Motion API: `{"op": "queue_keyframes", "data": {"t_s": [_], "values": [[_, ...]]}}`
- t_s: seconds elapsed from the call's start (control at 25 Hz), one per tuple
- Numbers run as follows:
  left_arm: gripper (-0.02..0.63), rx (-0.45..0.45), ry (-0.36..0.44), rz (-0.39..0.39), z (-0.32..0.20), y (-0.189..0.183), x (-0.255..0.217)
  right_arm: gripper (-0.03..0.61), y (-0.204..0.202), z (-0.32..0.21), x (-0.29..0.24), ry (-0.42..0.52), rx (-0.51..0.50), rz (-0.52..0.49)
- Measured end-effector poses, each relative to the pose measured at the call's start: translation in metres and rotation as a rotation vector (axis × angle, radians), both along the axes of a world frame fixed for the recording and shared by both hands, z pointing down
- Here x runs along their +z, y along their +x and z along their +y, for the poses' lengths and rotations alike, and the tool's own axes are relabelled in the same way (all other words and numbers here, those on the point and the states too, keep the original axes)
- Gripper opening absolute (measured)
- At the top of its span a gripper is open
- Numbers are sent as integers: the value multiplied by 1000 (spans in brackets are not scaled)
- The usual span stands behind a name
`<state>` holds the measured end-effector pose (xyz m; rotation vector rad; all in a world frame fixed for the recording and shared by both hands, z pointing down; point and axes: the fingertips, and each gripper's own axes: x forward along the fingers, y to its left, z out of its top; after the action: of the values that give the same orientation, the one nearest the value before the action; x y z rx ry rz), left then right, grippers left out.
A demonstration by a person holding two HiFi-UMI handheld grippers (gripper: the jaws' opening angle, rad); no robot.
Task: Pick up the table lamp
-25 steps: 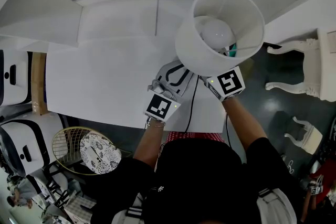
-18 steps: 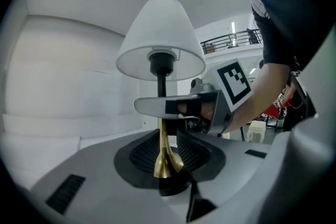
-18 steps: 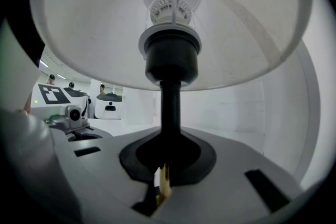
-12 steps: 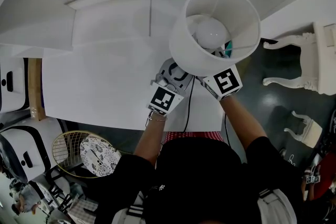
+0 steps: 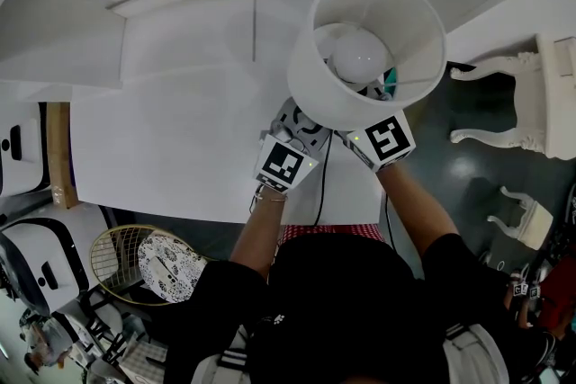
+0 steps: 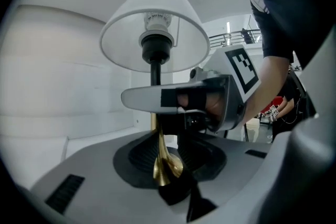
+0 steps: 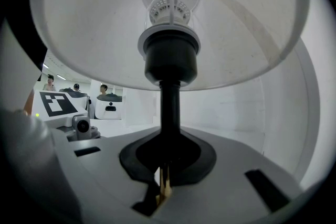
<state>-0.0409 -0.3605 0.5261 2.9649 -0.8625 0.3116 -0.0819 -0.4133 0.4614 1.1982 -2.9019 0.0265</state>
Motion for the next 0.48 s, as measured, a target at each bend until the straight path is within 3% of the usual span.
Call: {"op": "queue_keyframes", "data": {"t_s": [0.16, 0.48], "values": [[98, 10, -8, -46, 2, 0, 12, 15, 0, -1, 3, 8, -2, 15], [110, 28, -29, -3, 3, 0, 12, 15, 0, 0, 5, 10, -22, 26]]}}
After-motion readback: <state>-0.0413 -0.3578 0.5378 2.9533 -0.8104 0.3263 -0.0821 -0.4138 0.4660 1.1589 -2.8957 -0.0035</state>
